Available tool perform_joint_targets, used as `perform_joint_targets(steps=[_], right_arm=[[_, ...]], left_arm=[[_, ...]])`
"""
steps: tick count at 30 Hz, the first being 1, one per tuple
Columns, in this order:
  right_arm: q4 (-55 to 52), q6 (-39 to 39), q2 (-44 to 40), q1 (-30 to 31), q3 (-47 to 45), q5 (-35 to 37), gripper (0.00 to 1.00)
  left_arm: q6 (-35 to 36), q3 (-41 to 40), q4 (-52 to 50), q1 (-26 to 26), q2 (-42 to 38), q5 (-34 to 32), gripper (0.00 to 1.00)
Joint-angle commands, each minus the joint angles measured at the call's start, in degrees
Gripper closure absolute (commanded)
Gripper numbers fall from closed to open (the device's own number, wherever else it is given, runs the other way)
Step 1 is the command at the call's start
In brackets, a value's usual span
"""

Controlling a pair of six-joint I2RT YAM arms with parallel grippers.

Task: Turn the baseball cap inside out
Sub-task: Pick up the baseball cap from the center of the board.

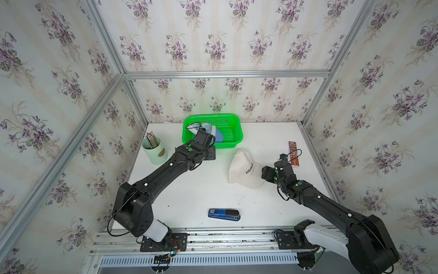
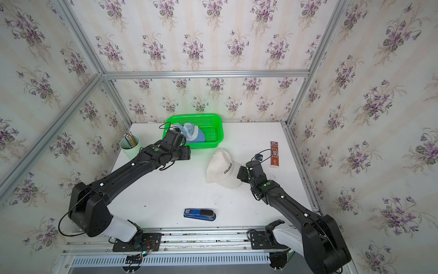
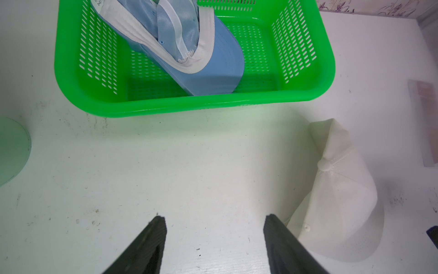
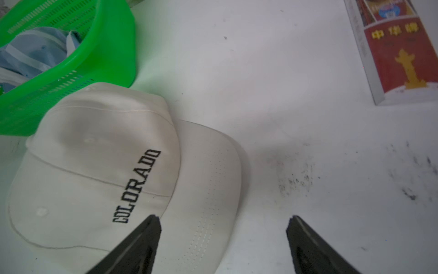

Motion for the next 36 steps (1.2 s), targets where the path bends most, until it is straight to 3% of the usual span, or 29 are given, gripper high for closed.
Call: perform_joint_targets(steps=[1,9,15,18,26,27,28,31,36], right_arm=[[4.3,5.2,1.7,-2.0,-1.8,-10.3,0.13],[17.2,7.6,7.9,-6.6,-6.9,-18.9,0.15],[28.0,9.5,12.7,-7.8,-9.0,-23.2,0.24],[32.0,10.0,15.6,-8.7,-9.3,-26.0,0.34],[47.1,14.3,21.0,-10.1,-13.3,-31.1,0.73],[48.6,14.4,20.8,-10.2,-13.8,-31.4,0.81],[50.0,14.7,20.2,-10.5,-14.2,-32.2,1.0],[51.7,15.7,15.0,-10.8,-14.5,-33.9,1.0],[38.2,12.7,-2.3,-10.7,-6.0,-37.3,1.0]], left_arm=[[0.9,0.8,-1.4,0.0,-0.1,0.3,0.3],[0.9,1.0,-1.8,0.0,0.2,0.6,0.3],[1.1,1.2,-2.4,-0.2,0.1,-0.4,0.3],[1.5,1.5,-2.6,-0.1,0.1,-1.1,0.3],[1.5,1.6,-2.9,-0.2,0.1,-1.9,0.3],[1.5,1.6,-2.9,-0.1,0.0,-2.0,0.3],[1.7,1.5,-3.0,-0.1,0.1,-2.2,0.3],[1.9,1.7,-3.3,-0.1,0.2,-2.8,0.3],[2.2,1.5,-3.8,-0.1,-1.3,-3.9,0.3]])
